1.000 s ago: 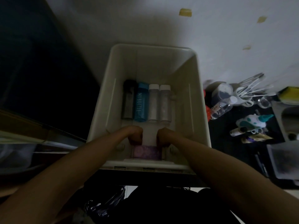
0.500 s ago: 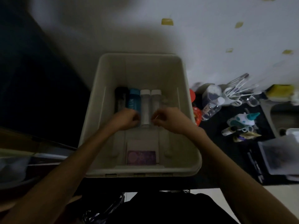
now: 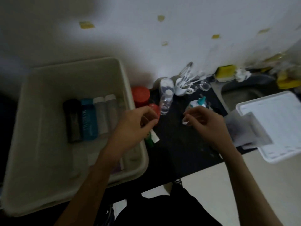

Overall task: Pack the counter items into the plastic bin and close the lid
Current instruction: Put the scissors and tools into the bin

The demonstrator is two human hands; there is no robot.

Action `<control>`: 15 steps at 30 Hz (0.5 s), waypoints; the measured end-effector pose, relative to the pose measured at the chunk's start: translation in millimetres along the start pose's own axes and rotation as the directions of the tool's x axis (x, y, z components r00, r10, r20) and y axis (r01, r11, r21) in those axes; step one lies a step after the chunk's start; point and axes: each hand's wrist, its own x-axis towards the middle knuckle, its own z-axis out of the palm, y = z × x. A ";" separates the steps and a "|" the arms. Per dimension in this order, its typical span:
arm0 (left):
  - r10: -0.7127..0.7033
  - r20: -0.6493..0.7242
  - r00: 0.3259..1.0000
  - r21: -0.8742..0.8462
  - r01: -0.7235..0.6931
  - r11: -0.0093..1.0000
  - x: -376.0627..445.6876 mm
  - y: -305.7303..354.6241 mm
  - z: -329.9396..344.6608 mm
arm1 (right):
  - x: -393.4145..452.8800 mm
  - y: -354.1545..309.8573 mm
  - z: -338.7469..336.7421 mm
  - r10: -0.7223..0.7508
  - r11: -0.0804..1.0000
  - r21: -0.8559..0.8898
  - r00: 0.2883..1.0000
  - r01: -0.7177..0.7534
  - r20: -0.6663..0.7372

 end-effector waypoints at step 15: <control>-0.387 0.279 0.879 0.156 0.356 0.921 70.4 -14.1 295.5 | -8.4 250.6 -89.1 0.328 0.867 -0.433 0.936 -0.245 0.127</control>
